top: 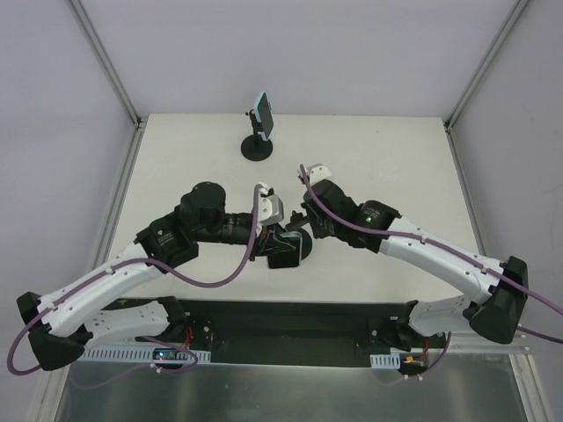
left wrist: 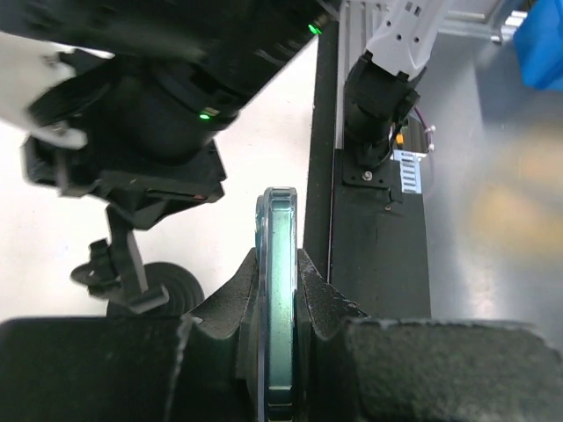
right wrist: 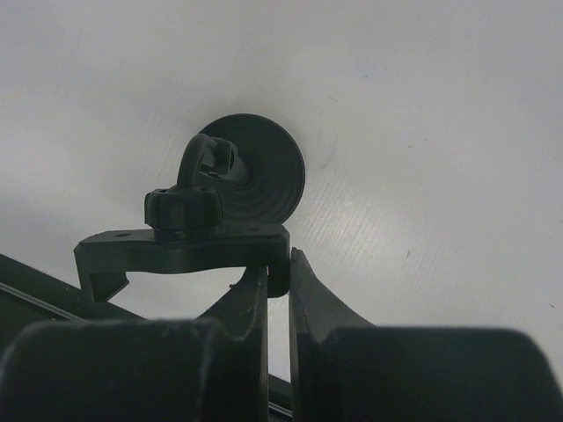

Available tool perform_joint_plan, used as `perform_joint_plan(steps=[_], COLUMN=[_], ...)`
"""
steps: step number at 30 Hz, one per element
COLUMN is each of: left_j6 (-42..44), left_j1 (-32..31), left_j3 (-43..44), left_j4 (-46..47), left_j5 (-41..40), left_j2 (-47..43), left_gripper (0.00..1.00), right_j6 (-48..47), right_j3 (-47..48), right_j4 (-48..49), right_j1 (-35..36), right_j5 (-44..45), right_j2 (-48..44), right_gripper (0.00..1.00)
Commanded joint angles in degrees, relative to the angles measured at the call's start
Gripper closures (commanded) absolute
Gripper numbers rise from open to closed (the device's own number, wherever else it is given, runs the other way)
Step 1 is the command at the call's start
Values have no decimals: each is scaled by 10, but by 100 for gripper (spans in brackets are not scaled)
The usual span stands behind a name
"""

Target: Place the phone on the phone stand

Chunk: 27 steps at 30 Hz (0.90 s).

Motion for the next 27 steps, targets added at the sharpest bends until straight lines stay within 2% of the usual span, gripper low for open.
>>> perform_joint_plan(steps=[1,8,11,17,24,27], left_j6=[79,155,170,185,169,173], left_j1=[-2,14,43,64,83,98], left_j3=[27,50,78,135,209,211], left_j4=[72,82,82,83,76,69], left_j5=[90,170,228,288,384,393], left_j2=[48,101,133,204,301,321], left_gripper=[100,100,100,100,100,100], right_j6=[-84,-126,-134,-148,-172,-176], right_j3=[29,52,53,50,77,89], right_j4=[43,23,22,27,5,-6], right_j1=[-40,-86,-106,-146,-163,-164], right_j5=[-110,-212,-266,-360,-404,-403], right_j2=[-13,-1,0,0,17,22], right_gripper=[99,99,99,99,99,100])
